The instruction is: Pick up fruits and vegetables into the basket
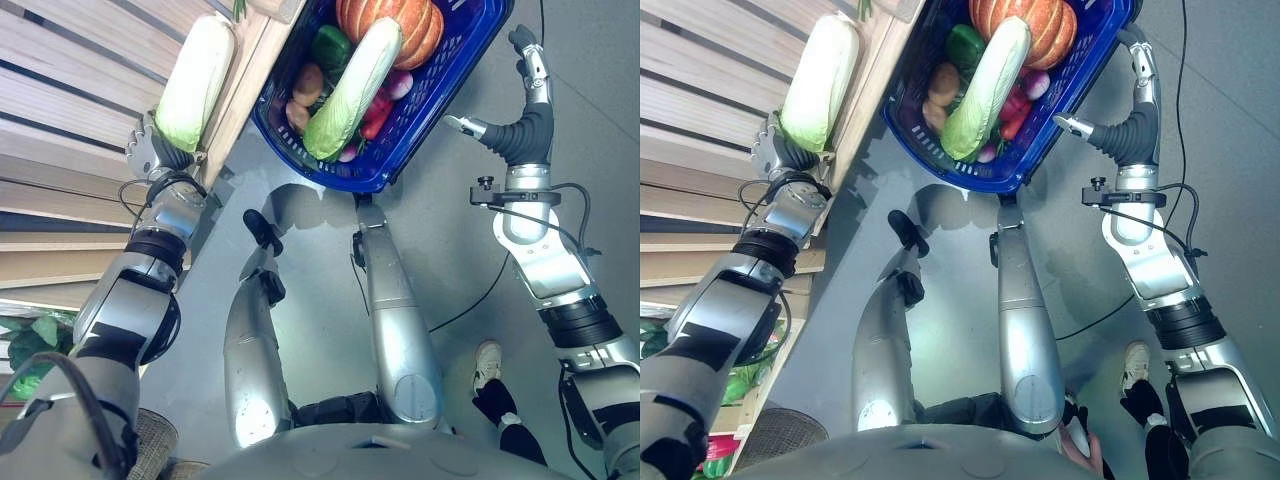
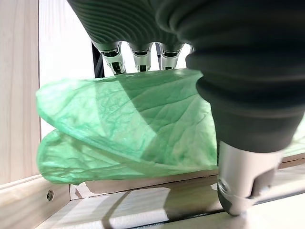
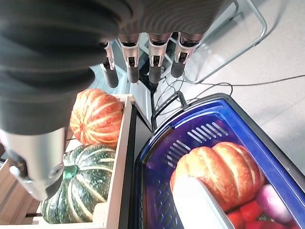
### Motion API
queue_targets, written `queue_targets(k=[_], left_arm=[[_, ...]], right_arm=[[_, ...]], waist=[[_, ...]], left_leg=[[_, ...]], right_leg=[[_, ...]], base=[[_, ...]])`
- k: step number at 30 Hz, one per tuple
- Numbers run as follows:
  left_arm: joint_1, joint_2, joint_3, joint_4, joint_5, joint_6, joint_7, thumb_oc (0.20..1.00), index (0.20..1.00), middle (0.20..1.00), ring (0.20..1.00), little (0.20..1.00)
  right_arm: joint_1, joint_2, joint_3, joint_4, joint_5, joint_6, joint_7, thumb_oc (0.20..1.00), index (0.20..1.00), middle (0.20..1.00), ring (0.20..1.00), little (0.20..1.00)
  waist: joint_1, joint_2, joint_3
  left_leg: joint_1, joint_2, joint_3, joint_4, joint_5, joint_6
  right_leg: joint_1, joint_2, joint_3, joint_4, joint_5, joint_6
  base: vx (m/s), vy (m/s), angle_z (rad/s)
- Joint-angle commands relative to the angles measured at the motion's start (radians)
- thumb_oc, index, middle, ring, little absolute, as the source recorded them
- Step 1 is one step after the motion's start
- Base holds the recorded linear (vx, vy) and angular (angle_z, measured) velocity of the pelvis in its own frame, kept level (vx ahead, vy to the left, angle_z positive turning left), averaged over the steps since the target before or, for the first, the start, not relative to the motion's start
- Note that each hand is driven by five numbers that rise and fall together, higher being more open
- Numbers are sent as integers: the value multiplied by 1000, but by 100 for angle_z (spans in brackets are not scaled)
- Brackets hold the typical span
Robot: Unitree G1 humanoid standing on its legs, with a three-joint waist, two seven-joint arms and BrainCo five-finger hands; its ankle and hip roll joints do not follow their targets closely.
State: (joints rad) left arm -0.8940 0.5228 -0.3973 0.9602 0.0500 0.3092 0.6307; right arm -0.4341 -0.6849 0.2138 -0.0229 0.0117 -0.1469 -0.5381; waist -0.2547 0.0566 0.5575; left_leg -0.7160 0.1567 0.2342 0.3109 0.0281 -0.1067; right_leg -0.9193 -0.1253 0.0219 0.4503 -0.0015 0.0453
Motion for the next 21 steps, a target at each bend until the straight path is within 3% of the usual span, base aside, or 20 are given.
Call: queue_targets(k=[1,5,6,7,8,21], left_arm=[[7,35,5,79,27,22,-11,1000,1000,1000,1000,1000],[3,34,-2,91,33,31,-34,1000,1000,1000,1000,1000],[4,32,-3,92,34,33,-38,922,922,922,922,922],[4,30,-6,95,42,37,-49,310,310,310,310,310],[6,30,-11,100,43,34,-56,200,200,200,200,200],[38,22,-8,92,19,3,-66,200,200,200,200,200]], right_arm=[[10,45,0,-37,12,-47,-33,1000,1000,1000,1000,1000],[8,46,0,-35,15,-46,-36,1000,1000,1000,1000,1000],[8,46,-1,-35,15,-46,-36,1000,1000,1000,1000,1000],[8,46,-1,-36,17,-46,-37,1000,1000,1000,1000,1000],[9,44,-1,-38,19,-47,-40,1000,1000,1000,1000,1000],[25,43,-16,-55,-1,-74,-30,1000,1000,1000,1000,1000]], waist=[[-5,-63,-37],[-6,-64,-37],[-6,-64,-37],[-6,-64,-37],[-7,-64,-37],[-8,-63,-37]], left_leg=[[-88,24,-14,114,-21,-15],[-93,24,-15,116,-21,-15],[-93,24,-16,115,-21,-16],[-93,24,-16,114,-21,-16],[-92,23,-17,113,-21,-15],[-65,18,-16,105,-25,-12]], right_leg=[[15,-2,-2,8,3,47],[11,0,-2,8,4,47],[11,0,-2,8,4,47],[10,0,-1,9,4,48],[10,1,0,8,5,47],[36,-6,-3,3,2,48]], base=[[0,0,0],[0,-2,1],[0,0,0],[0,0,0],[0,0,0],[-2,5,0]])
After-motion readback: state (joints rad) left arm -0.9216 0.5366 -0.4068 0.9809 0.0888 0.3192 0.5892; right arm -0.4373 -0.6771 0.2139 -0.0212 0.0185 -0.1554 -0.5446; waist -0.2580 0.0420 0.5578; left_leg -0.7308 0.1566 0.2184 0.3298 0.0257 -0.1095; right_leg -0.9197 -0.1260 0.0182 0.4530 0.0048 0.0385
